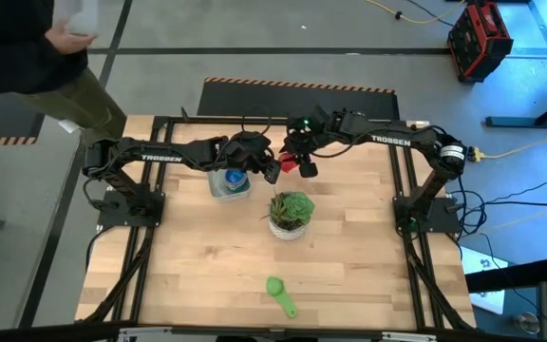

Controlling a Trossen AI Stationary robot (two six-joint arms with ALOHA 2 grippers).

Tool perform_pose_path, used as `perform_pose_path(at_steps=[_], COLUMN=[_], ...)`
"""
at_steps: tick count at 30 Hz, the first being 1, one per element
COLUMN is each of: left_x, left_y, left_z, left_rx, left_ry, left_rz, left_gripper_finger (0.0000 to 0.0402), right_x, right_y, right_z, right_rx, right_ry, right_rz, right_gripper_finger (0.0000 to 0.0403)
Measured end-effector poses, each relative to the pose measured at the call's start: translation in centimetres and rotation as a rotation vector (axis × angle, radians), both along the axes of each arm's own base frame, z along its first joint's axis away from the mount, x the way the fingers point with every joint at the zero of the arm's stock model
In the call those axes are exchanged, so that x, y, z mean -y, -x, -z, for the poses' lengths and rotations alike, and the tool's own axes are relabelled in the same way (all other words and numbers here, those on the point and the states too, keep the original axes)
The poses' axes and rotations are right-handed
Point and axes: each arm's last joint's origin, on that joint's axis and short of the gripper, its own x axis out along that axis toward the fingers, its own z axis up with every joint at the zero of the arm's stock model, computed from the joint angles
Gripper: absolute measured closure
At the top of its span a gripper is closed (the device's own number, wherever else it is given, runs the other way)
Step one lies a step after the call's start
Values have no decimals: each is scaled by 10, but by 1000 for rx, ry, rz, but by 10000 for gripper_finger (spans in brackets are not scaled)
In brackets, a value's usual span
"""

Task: Nest measuring cups in basket
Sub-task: Stack the red measuring cup on top of the blue measuring cup in the gray bin

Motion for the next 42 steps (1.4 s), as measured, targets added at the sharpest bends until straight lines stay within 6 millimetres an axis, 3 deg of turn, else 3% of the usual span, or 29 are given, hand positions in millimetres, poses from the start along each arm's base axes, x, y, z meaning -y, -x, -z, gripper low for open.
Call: perform_pose_path(at_steps=[4,13,19,24,31,42], left_x=[0,0,-1,-3,-6,-11], left_y=[0,0,0,1,-1,-6], left_z=[0,0,0,-1,-6,-25], left_rx=[-1,-4,-15,-27,-10,117], left_ry=[-1,0,-45,-113,-216,-415], left_rz=[-1,-2,-28,-57,-111,-191], left_gripper_finger=[394,393,393,393,393,398], right_x=[-1,-7,-9,-8,-6,-2], right_y=[4,29,61,95,131,140], right_z=[-7,-47,-76,-92,-65,-22], right_rx=[13,100,107,123,204,352], right_ry=[9,92,146,71,-80,-248], right_rz=[3,-14,72,120,100,302], right_gripper_finger=[258,258,258,258,258,258])
